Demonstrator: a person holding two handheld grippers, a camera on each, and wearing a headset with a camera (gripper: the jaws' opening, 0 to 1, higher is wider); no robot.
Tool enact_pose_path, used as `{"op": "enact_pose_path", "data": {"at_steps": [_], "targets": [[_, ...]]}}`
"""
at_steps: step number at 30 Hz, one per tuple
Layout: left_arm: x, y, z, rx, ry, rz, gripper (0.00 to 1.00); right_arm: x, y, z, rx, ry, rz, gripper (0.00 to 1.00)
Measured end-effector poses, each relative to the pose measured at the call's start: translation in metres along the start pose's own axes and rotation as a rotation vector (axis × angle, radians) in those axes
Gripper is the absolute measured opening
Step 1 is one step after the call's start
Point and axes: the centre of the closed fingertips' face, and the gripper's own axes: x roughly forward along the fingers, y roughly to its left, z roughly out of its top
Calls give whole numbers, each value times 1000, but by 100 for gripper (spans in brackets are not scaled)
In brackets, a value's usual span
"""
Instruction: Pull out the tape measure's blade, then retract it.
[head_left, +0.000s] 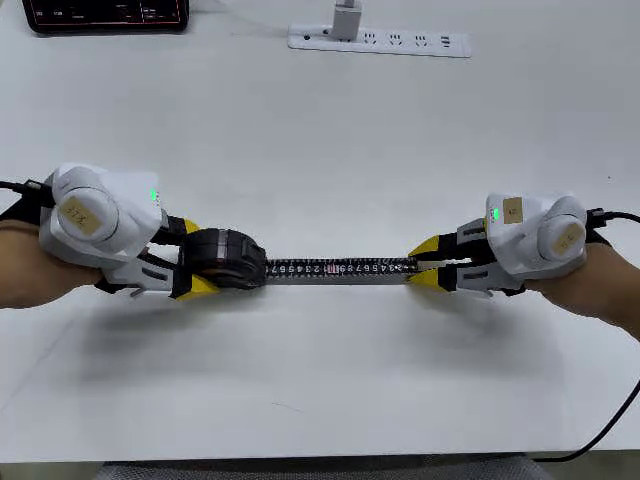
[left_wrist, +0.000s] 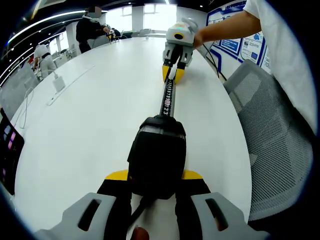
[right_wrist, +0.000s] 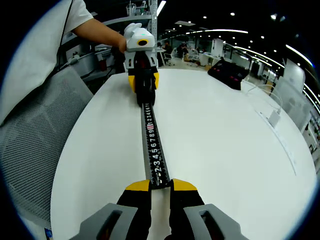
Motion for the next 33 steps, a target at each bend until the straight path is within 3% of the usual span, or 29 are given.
{"op": "enact_pose_path", "data": {"at_steps": [33], "targets": [[0, -1, 0, -1, 8, -1, 29, -31, -4, -36, 34, 58, -33, 9]]}}
